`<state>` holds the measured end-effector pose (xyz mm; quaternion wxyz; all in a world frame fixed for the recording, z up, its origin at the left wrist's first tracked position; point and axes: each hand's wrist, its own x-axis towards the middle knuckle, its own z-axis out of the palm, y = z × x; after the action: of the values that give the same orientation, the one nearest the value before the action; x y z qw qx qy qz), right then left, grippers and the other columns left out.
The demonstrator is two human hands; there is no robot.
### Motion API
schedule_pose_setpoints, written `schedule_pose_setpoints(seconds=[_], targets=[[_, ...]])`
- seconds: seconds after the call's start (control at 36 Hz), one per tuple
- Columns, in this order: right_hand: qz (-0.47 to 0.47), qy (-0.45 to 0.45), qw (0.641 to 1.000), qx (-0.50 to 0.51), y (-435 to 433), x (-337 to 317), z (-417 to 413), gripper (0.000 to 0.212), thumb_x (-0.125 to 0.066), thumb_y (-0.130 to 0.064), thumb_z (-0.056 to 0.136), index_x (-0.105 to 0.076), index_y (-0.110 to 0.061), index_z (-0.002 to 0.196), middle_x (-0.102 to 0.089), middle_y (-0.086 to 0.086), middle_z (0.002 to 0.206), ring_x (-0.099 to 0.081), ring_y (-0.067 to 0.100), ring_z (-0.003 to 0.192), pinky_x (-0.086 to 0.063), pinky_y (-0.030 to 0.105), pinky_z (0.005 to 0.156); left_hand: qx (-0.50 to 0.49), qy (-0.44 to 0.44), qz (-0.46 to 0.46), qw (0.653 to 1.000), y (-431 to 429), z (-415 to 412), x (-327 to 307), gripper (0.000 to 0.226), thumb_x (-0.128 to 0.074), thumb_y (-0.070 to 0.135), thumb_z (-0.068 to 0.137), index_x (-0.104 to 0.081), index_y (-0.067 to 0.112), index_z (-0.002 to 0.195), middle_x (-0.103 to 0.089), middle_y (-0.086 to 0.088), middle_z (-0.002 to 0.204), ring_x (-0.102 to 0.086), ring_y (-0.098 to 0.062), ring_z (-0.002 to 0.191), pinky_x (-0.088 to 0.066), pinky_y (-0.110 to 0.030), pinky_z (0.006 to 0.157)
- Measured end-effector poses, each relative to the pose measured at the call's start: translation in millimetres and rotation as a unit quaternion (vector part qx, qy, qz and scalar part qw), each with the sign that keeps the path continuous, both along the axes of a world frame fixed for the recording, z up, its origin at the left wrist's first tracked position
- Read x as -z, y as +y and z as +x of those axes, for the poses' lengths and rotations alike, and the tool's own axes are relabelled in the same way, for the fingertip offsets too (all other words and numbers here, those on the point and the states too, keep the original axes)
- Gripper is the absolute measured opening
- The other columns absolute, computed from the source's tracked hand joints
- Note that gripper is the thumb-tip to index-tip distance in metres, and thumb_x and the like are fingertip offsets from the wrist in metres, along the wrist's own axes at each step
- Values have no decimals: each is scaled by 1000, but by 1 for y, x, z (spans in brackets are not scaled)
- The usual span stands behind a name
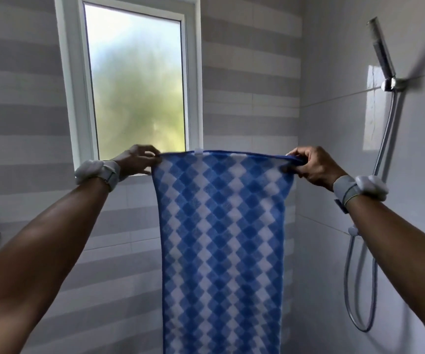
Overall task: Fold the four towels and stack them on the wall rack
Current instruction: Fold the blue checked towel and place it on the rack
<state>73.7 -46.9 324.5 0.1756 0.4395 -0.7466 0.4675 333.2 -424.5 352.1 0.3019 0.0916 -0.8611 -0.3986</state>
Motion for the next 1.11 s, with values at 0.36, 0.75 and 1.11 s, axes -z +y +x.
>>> schedule_pose_setpoints(seconds=[0.36,0.75,1.11], targets=[[11,-78,982,-170,-21,-6,16,59,-85,-15,77,-56,-11,129,-69,3,120,-69,17,107,-59,36,88,86,-175,47,980,7,2,14,67,-93,24,60,-63,8,118,-73,-9,110,-70,-26,101,-57,-47,90],[-4,-65,995,-74,-30,21,6,28,-61,-20,72,-63,1,90,-70,7,76,-61,7,64,-49,25,66,13,25,-4,1000,-4,-10,44,12,-68,-8,84,-70,4,85,-68,-18,82,-63,-23,74,-60,-24,67],[-50,-11,999,-1,-17,-4,-17,23,-62,-38,52,-72,-27,70,-69,4,72,-59,17,72,-54,48,73,-13,45,-90,995,-8,1,12,8,-70,-8,82,-68,-3,88,-70,-10,79,-68,-5,68,-55,-16,66]])
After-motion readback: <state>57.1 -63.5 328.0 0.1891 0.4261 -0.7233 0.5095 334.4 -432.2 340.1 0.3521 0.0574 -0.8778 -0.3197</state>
